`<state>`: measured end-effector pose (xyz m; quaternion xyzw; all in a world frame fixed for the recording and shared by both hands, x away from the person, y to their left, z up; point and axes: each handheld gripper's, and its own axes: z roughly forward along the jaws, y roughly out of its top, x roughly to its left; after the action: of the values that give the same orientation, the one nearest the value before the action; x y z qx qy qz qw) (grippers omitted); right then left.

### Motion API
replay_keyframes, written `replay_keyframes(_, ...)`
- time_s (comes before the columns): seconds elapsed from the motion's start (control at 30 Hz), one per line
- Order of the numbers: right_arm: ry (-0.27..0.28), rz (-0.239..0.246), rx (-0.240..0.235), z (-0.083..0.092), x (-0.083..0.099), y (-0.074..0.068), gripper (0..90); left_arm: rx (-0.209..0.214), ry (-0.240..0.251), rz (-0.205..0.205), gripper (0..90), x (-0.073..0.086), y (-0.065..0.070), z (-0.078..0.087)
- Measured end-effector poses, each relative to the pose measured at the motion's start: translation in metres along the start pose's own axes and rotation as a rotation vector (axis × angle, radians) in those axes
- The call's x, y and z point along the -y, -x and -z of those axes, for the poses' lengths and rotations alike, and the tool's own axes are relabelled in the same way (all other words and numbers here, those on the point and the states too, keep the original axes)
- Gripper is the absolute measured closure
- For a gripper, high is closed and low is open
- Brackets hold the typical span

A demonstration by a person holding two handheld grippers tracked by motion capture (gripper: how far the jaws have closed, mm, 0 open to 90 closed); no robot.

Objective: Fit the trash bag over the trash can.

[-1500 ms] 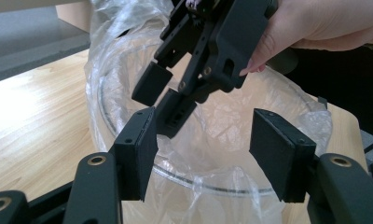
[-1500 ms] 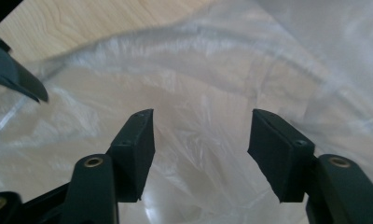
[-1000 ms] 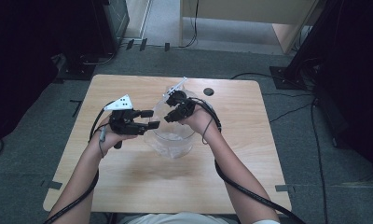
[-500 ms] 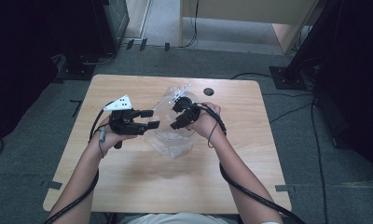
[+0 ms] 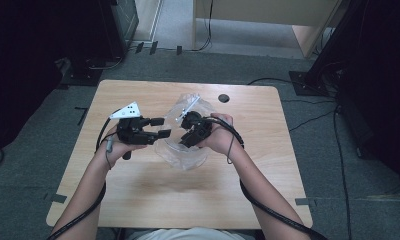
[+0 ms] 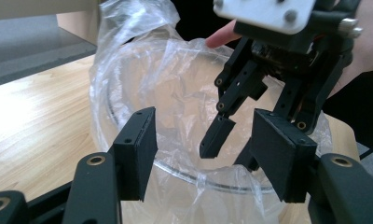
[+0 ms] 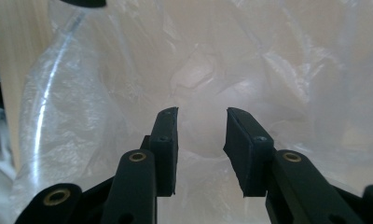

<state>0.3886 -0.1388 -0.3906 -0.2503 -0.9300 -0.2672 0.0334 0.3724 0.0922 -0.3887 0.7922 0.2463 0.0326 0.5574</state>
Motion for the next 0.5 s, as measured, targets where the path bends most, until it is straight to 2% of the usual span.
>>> replay_keyframes(0.07,0.002,-0.01,-0.041,-0.004,0.001,0.002,51.6,0.003,0.003,0.002,40.3,0.0,-0.001,0.001)
replay_keyframes(0.1,-0.005,-0.012,-0.056,-0.007,0.002,0.004,48.3,0.002,0.006,0.006,40.3,0.001,-0.001,0.001)
replay_keyframes(0.17,-0.027,-0.008,-0.044,-0.009,0.002,0.005,54.1,0.005,0.011,0.012,40.3,0.001,-0.002,0.001)
replay_keyframes(0.23,-0.003,0.015,0.002,-0.004,0.0,0.006,58.7,0.004,0.015,0.019,40.3,0.001,-0.002,0.002)
replay_keyframes(0.37,0.076,-0.042,0.031,0.021,-0.011,0.013,60.2,0.001,0.016,0.022,40.1,0.001,-0.003,0.002)
replay_keyframes(0.43,0.08,-0.047,0.071,0.032,-0.02,0.014,60.2,-0.001,0.014,0.024,40.1,0.001,-0.003,0.002)
replay_keyframes(0.5,0.094,-0.048,0.07,0.035,-0.031,0.013,60.7,-0.003,0.015,0.032,40.1,0.001,-0.003,0.002)
